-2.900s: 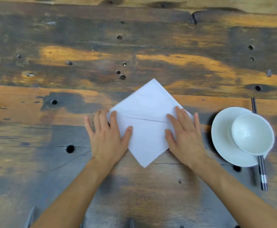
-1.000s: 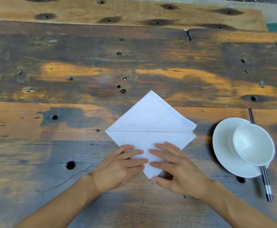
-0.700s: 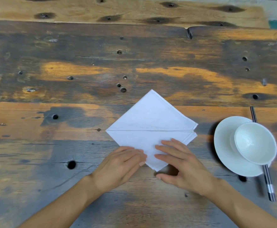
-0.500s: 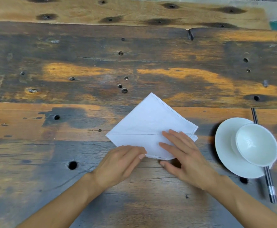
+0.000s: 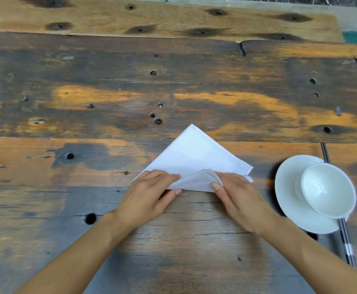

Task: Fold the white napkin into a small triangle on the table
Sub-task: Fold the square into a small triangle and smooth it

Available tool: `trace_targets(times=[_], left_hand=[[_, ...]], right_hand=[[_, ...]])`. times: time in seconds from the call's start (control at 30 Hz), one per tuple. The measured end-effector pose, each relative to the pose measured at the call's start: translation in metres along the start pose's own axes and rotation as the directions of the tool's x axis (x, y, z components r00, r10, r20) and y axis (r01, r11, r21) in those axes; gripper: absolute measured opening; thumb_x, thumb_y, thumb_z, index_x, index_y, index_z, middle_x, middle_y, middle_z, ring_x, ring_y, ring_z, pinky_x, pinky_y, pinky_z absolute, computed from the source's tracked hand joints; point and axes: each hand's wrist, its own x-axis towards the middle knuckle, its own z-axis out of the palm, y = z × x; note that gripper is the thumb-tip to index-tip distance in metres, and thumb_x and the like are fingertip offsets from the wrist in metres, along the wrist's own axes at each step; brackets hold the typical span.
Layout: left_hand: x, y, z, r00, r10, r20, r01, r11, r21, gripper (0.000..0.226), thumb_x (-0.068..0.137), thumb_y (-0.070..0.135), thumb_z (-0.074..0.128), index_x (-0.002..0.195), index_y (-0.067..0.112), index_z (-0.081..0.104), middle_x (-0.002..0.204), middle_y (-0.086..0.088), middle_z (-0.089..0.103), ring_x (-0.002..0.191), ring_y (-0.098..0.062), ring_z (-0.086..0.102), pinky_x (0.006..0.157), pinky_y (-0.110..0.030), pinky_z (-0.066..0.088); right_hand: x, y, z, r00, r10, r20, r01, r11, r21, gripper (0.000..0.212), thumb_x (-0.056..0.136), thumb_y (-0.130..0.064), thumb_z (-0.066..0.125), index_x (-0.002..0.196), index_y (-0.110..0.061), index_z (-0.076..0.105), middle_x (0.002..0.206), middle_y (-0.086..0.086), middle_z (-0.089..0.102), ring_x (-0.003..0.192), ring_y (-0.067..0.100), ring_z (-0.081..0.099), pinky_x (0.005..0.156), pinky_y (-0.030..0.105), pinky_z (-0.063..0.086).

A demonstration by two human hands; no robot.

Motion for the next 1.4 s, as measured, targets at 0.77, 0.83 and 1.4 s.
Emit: trace_targets(times=[0.77,0.83,1.4], left_hand=[[0.050,-0.028,0.000,0.866,-0.468,0.174,0.485,0.872,-0.070,0.049,0.095,0.054,0.061,0.061,0.029,0.037,0.051,0.007,0.040,0.055,-0.012,0.043,0.055,-0.035,0.035],[0.053,-0.030,0.000,0.861,-0.482,0.163,0.495,0.867,-0.052,0.046,0.098,0.051,0.060,0.063,0.029,0.040,0.051,0.006,0.042,0.053,-0.009,0.044,0.053,-0.033,0.032],[0.060,-0.031,-0.006,0.833,-0.518,0.194,0.528,0.849,-0.002,0.034,0.101,0.043,0.056,0.076,0.024,0.043,0.058,0.002,0.048,0.057,-0.018,0.048,0.050,-0.032,0.026]], right_hand=[[0.063,0.023,0.003,0.958,0.226,-0.176,-0.218,0.974,0.063,0.030,0.099,-0.051,0.054,0.080,-0.027,0.052,0.066,0.011,0.066,0.066,0.037,0.060,0.058,0.032,0.030],[0.067,0.025,0.004,0.952,0.266,-0.152,-0.259,0.964,0.066,0.035,0.098,-0.054,0.051,0.076,-0.028,0.045,0.061,0.005,0.060,0.064,0.035,0.056,0.059,0.033,0.031],[0.102,0.024,-0.009,0.981,0.181,-0.074,-0.185,0.981,-0.062,0.026,0.104,-0.046,0.039,0.102,-0.022,0.049,0.061,0.002,0.048,0.067,0.036,0.051,0.058,0.038,0.026]])
